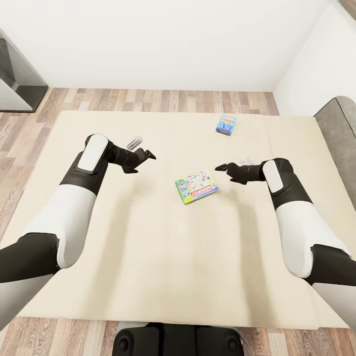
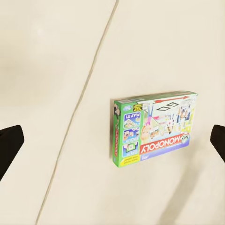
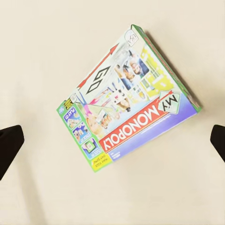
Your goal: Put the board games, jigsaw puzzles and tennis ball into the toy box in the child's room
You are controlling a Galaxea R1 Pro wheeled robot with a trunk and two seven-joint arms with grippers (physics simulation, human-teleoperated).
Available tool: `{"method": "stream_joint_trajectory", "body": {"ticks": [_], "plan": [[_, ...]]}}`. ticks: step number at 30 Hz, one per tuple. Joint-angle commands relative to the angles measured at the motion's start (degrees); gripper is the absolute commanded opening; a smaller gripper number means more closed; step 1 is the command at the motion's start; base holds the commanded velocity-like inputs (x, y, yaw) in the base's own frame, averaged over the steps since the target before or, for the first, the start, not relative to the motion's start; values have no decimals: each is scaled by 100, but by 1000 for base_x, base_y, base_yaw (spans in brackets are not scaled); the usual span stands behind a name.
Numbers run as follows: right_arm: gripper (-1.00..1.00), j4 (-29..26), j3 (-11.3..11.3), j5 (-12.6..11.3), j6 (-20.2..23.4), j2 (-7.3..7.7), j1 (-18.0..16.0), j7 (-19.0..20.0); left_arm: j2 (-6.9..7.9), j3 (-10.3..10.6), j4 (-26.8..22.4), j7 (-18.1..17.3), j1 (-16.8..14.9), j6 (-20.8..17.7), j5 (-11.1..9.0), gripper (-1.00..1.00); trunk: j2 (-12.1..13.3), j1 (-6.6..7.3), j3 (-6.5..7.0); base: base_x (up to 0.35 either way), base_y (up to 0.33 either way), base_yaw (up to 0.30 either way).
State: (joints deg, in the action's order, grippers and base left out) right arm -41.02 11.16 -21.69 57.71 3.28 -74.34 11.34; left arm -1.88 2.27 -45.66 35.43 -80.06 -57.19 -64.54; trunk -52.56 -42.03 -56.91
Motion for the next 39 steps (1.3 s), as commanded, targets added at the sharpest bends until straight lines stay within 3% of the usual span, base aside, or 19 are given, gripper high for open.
{"method": "stream_joint_trajectory", "body": {"ticks": [1, 4, 18, 39], "plan": [[100, -1, 19, 60, 24, -2, -3, 59, 1, 7, -4, 60, -3, -3, -58, 100, -3, -1, -3, 0, 0, 0], [100, 11, 21, 60, 31, 2, -3, 77, -1, 4, -5, 60, 2, -3, -58, 100, -3, -1, -3, 0, 0, 0], [100, 21, 26, 55, 22, 118, -2, 103, -5, 2, -5, 60, 15, -3, -92, 100, -565, -308, -255, 0, 0, 0], [100, -26, 33, 74, -59, 142, -10, 105, -8, 7, -5, 60, 26, -3, -87, 100, -1407, -770, -632, 0, 0, 0]]}}
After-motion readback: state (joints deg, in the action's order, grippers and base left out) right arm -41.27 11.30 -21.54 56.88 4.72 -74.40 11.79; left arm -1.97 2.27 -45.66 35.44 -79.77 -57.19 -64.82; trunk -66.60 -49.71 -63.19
